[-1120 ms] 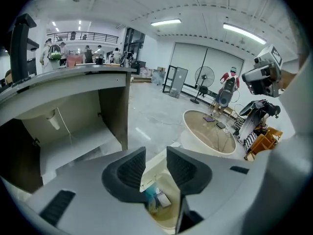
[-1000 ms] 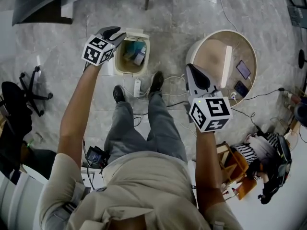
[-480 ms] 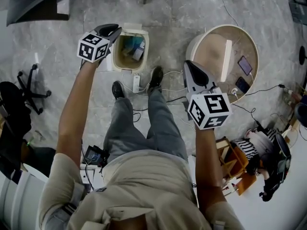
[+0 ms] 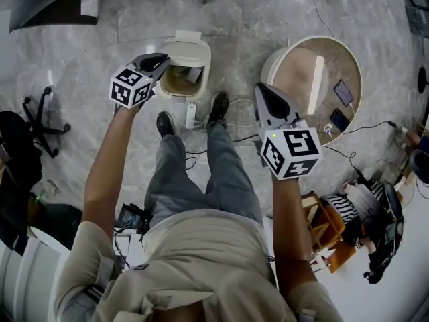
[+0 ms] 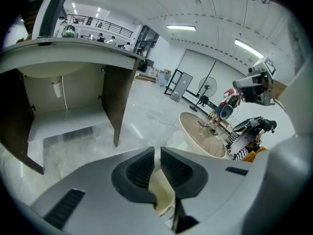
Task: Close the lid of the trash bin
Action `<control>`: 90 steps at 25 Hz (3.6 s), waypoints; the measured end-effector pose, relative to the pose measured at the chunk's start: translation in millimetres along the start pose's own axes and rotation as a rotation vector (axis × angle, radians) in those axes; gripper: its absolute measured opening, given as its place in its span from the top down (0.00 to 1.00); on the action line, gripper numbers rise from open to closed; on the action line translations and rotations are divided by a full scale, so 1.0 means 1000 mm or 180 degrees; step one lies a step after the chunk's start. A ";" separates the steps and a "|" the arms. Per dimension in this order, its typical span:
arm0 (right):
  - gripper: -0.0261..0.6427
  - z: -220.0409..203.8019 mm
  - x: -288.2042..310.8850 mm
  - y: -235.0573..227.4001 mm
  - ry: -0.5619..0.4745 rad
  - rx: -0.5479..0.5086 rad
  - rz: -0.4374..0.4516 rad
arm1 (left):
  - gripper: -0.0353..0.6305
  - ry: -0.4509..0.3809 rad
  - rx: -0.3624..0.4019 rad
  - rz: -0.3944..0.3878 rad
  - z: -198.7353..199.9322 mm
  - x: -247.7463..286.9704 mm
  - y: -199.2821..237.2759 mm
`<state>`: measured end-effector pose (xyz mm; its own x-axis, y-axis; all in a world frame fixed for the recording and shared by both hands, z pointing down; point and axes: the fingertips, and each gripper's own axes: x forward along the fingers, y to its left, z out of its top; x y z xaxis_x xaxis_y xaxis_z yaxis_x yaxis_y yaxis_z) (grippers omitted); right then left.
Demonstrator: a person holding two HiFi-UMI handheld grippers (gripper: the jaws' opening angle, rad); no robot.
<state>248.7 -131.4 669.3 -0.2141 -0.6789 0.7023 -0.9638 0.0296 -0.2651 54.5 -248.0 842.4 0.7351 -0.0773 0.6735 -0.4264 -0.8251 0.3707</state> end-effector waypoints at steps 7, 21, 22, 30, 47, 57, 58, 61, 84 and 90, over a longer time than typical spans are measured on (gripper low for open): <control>0.92 -0.004 0.008 0.007 0.0051 -0.0023 0.0027 | 0.87 0.0211 -0.0210 -0.0131 -0.054 0.000 -0.018; 0.92 -0.033 0.024 0.009 0.0235 -0.0032 0.0035 | 0.87 0.0786 -0.0666 -0.0155 -0.177 0.037 -0.020; 0.92 -0.036 0.025 0.008 0.0254 -0.0029 0.0031 | 0.87 0.0816 -0.0675 -0.0155 -0.182 0.040 -0.019; 0.92 -0.052 0.029 0.006 0.0345 -0.0009 0.0002 | 0.87 0.1062 -0.0712 -0.0152 -0.218 0.061 -0.012; 0.92 -0.076 0.028 -0.005 0.0418 0.0075 -0.0105 | 0.91 0.1356 -0.0701 -0.0090 -0.251 0.090 -0.004; 0.92 -0.075 0.030 0.004 0.0411 0.0086 -0.0069 | 0.92 0.1384 -0.0855 -0.0184 -0.250 0.092 -0.006; 0.92 -0.073 0.029 0.005 0.0398 0.0085 -0.0075 | 0.92 0.1372 -0.0858 -0.0211 -0.246 0.093 -0.008; 0.92 -0.061 0.024 0.013 0.0345 0.0069 -0.0083 | 0.92 0.1296 -0.0837 -0.0290 -0.228 0.086 -0.014; 0.92 0.101 -0.055 0.096 -0.0397 -0.0365 -0.0035 | 0.92 -0.0329 0.0192 -0.0157 0.084 -0.160 -0.050; 0.92 0.131 -0.095 0.118 -0.0604 -0.0411 -0.0056 | 0.92 -0.0765 0.0522 -0.0170 0.151 -0.240 -0.094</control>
<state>176.2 -160.1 484.7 -0.1749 -0.8057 0.5660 -0.9821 0.1017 -0.1586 -2.0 -236.3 549.3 0.8663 -0.1456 0.4779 -0.3073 -0.9095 0.2800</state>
